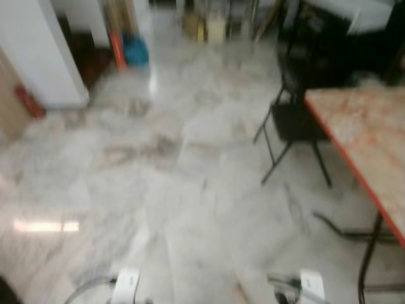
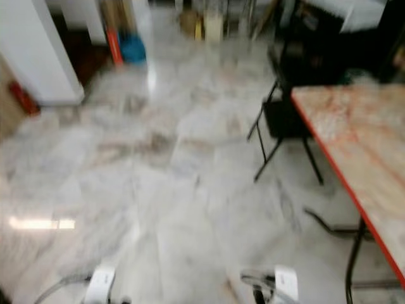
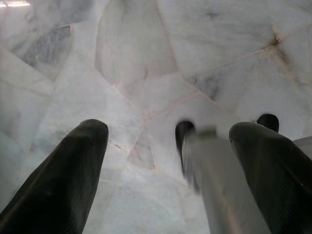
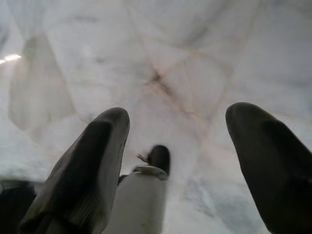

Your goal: Hang hanger

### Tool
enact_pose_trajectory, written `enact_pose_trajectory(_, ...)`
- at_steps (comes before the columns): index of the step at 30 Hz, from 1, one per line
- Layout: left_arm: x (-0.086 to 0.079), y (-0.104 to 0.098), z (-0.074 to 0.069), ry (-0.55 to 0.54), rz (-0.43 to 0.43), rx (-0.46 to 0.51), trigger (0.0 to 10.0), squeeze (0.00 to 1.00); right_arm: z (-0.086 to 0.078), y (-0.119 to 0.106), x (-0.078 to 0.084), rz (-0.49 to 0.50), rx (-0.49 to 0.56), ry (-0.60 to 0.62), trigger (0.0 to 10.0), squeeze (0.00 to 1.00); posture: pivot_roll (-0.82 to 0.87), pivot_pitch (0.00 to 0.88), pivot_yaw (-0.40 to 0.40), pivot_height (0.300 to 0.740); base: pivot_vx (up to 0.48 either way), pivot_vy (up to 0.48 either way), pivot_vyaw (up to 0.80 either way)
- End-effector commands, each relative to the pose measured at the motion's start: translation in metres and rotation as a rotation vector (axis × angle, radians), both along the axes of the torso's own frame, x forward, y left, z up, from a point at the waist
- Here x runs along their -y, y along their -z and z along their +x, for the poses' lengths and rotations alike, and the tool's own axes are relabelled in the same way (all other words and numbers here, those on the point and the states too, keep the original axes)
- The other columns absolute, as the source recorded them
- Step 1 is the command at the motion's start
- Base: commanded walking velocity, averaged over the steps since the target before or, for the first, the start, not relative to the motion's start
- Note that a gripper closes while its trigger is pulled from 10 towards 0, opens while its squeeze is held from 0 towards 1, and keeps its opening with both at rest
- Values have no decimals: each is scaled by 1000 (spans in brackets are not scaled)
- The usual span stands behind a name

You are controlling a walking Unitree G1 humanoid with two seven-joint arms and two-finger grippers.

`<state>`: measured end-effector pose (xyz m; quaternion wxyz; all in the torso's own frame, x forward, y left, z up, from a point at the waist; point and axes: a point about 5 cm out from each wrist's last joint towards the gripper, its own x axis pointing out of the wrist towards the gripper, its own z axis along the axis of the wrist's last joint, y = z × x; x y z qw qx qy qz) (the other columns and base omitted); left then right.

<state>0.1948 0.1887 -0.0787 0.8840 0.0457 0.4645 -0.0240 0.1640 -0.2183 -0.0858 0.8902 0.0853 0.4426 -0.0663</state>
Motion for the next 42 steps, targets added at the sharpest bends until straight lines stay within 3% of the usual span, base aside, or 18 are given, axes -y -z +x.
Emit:
enact_pose_trajectory(1,-6,4,-8,3,21,-26,10000,0,3,0,-5,13,7,-2,10000,0,51,0,-8,740,-345,0,0)
enact_pose_trajectory(21,-9,4,-10,-1,25,-31,10000,0,3,0,-6,15,4,-4,10000,0,45,0,-5,740,-348,0,0)
enact_pose_trajectory(28,-10,4,-10,5,33,-31,10000,0,3,0,-6,14,-4,-13,10000,0,43,0,0,740,-339,0,-571)
enact_pose_trajectory(42,-4,2,-5,1,26,-18,10000,0,3,0,-6,9,-8,-12,10000,0,42,0,3,740,0,0,-719)
